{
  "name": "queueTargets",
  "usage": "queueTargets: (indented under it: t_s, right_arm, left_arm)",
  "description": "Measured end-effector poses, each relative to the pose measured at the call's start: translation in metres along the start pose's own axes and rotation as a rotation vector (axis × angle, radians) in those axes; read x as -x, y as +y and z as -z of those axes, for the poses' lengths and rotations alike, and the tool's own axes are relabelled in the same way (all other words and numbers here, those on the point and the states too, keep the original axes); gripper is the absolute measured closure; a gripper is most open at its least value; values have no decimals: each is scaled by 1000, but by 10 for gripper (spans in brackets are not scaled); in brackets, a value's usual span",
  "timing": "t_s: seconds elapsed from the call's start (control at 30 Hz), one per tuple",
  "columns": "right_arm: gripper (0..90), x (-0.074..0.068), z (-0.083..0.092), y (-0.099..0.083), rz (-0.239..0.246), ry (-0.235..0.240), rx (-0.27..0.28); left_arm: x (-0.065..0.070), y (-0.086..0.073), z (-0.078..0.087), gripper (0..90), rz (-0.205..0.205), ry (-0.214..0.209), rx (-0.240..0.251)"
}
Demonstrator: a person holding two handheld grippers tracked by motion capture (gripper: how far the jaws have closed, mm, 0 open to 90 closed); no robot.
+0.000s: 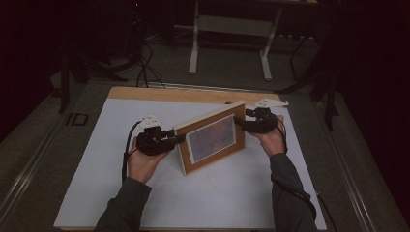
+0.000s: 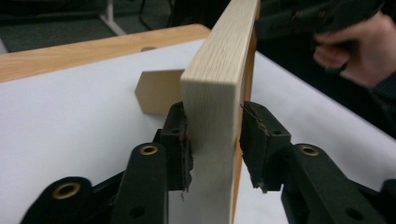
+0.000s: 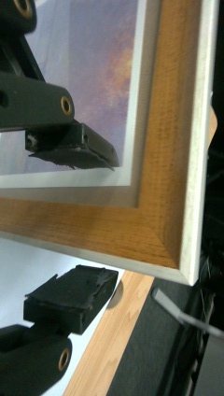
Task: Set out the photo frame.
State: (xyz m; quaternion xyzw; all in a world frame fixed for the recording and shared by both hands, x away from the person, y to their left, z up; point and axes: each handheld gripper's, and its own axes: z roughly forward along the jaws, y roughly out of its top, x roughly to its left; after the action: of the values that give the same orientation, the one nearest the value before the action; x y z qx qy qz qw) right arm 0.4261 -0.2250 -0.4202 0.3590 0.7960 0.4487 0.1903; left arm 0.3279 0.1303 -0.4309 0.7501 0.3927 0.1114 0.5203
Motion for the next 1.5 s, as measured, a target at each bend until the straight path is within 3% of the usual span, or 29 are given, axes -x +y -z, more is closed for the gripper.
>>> queueTargets:
  t_s: [0.13, 0.37, 0.63, 0.97, 1.5]
  right_arm:
    - [375, 5, -4, 3, -21, 34, 13]
    - [331, 7, -9, 7, -14, 81, 25]
    - [302, 10, -13, 5, -24, 129, 21]
    - [307, 9, -13, 2, -24, 124, 11]
    - [405, 12, -8, -2, -62, 110, 23]
  left_arm:
    - [1, 0, 0, 674, 3, 5, -11]
    - [2, -5, -2, 650, 12, 7, -15]
    - [2, -6, -5, 709, 3, 21, -41]
    - [0, -4, -6, 707, -8, 21, -48]
    - [-12, -1, -10, 694, -2, 17, -35]
